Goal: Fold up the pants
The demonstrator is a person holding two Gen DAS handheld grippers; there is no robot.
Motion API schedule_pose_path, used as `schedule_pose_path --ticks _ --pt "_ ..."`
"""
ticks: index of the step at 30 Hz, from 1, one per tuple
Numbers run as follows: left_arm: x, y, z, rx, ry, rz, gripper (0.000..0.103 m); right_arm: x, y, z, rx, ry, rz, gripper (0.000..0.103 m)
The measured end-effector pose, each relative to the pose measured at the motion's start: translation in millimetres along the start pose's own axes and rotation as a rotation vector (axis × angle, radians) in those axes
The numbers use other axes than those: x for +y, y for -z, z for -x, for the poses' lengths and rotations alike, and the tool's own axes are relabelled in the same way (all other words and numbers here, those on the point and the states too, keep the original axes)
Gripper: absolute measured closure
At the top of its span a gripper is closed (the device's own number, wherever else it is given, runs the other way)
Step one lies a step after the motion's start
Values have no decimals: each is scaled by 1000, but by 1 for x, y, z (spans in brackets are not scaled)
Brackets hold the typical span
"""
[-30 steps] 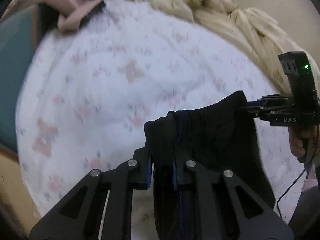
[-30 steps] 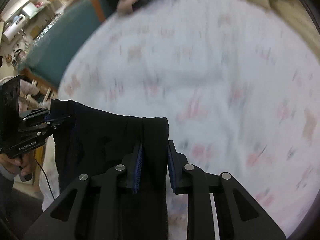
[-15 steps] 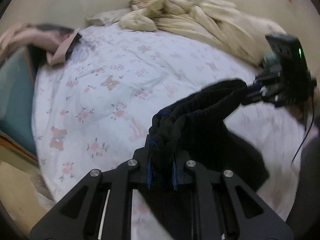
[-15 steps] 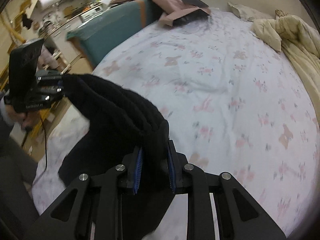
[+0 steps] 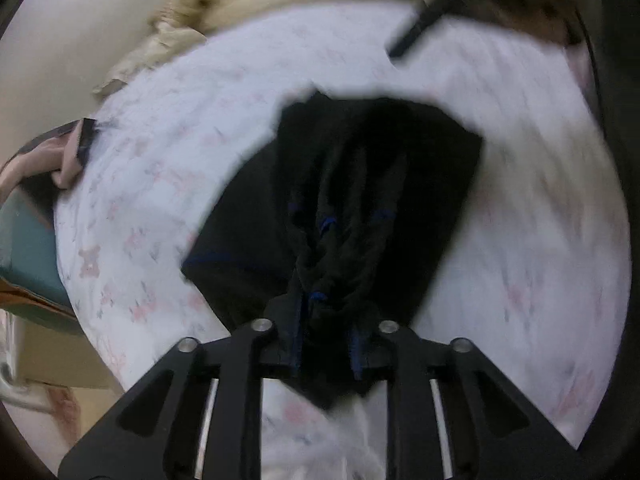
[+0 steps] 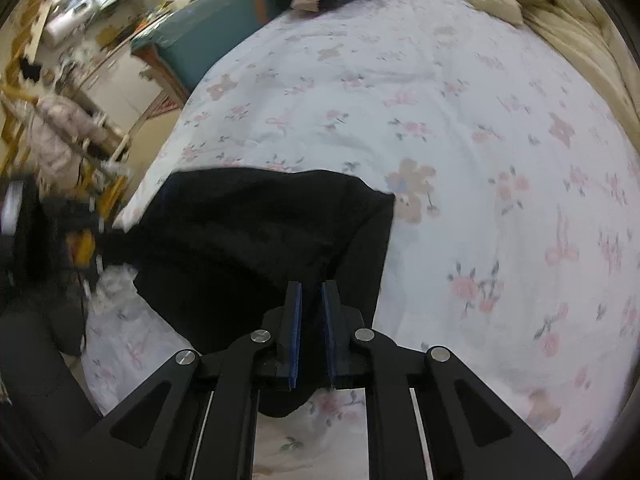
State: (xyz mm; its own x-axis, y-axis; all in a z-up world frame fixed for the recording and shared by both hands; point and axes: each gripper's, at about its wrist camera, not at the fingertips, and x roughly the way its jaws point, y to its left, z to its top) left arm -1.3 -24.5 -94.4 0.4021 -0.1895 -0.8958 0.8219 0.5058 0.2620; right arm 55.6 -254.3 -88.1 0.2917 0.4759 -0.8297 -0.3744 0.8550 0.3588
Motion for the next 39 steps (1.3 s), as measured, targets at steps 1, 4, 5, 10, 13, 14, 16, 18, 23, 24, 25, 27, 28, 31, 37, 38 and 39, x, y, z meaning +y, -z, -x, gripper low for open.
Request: schedule_pose_path --ticks 1,4,5,10,13,14,16,18,23,24,25,27,28,31,37,38,39 --pt "-4 5 -8 62 18 -11 61 -1 3 -5 25 4 -20 90" --pt "2 17 -13 159 79 46 56 -5 6 -24 89 -20 -122 90" --pt "10 17 -7 143 86 82 55 -7 6 -28 88 -45 -153 90" --pt "57 7 29 -35 95 369 32 -20 5 -36 88 -105 -268 73" --pt "84 4 20 -48 119 603 31 -23 3 -33 68 -148 -303 73" --pt "88 4 14 -31 115 653 32 -24 3 -32 56 -166 -322 73" --pt "92 6 -1 -5 115 747 32 -26 3 -27 29 -175 -353 66" --pt "82 6 -26 85 124 747 32 -28 3 -26 15 -207 -393 46" --pt "70 14 -61 238 48 733 31 -22 -1 -36 7 -232 -392 41" --pt "73 16 -63 245 47 749 31 -20 -2 -42 24 -243 -392 42" --pt "76 19 -64 249 49 771 30 -18 -2 -51 50 -227 -394 42" --pt "78 21 -66 251 58 785 30 -16 1 -65 87 -177 -397 42" --pt "79 22 -66 253 58 785 30 -14 2 -70 109 -167 -389 42" --pt "81 21 -67 254 53 785 30 -6 2 -62 111 -184 -351 76" --pt "102 29 -41 221 15 866 32 11 -2 -7 44 -286 -413 81" --pt "108 31 -34 201 17 897 32 11 2 -3 41 -306 -439 81" --pt "112 33 -30 185 25 918 32 11 7 -2 43 -307 -466 81"
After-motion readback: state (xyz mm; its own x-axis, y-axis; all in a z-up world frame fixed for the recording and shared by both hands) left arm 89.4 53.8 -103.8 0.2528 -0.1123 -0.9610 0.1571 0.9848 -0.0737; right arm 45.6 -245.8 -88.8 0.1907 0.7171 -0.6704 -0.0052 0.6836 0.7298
